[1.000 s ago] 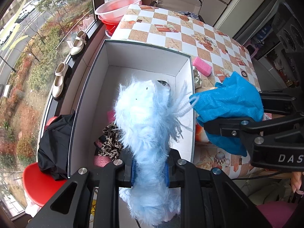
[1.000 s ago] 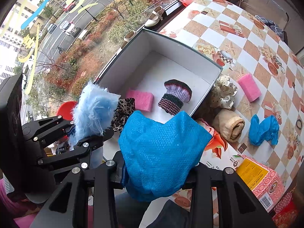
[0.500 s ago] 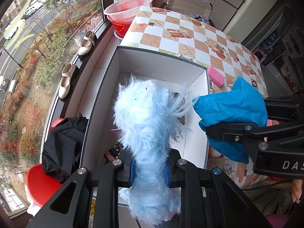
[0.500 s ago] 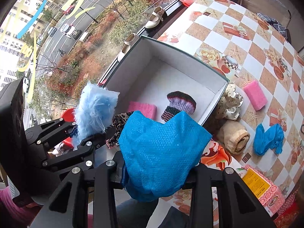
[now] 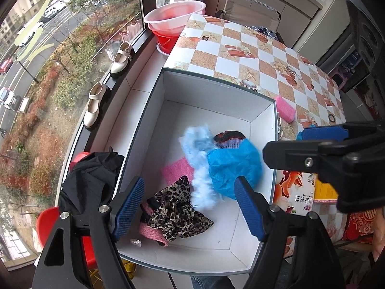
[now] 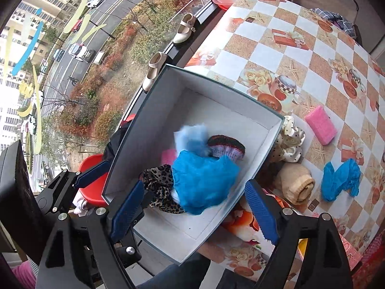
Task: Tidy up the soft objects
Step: 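Open the left tool to drop the fluffy toy while the right tool drops the cloth into the box, then reach the left tool to the beige sock while the right tool reaches the blue glove, then close the left tool on the beige sock while the right tool grasps the blue glove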
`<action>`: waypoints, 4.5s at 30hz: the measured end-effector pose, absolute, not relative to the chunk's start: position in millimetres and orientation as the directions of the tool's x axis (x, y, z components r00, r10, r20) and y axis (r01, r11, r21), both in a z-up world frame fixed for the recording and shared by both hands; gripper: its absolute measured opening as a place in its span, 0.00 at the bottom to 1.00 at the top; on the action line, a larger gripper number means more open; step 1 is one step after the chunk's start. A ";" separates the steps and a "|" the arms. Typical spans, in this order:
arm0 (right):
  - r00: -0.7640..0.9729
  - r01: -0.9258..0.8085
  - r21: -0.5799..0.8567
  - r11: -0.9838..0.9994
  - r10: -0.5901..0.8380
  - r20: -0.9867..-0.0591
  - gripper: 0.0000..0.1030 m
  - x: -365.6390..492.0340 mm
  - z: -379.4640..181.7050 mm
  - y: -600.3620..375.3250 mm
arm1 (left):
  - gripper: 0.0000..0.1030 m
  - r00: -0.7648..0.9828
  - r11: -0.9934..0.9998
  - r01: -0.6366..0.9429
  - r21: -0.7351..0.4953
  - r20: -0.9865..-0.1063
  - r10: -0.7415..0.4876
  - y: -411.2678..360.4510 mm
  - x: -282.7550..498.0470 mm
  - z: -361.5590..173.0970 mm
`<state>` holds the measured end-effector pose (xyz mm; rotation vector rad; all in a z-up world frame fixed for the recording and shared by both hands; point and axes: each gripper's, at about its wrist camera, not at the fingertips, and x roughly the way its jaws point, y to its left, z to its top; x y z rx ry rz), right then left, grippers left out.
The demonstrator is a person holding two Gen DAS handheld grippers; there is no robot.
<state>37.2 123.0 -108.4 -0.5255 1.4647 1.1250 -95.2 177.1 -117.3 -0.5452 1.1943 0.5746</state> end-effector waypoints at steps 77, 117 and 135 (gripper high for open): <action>-0.229 -0.582 0.340 0.739 0.252 -0.940 0.34 324.6 -244.9 -137.8 | 0.22 0.054 0.914 -0.402 -0.053 -0.998 -0.034 44.7 186.9 -193.8; -0.070 -0.803 0.114 0.585 0.097 -0.993 0.70 296.1 -276.0 -45.6 | 0.24 0.055 0.915 -0.402 -0.041 -0.998 -0.021 41.3 163.3 -183.1; -0.191 -0.606 0.389 0.693 0.348 -0.918 0.38 315.2 -230.6 -84.7 | 0.25 0.107 0.923 -0.383 -0.046 -0.994 -0.006 37.7 157.4 -161.0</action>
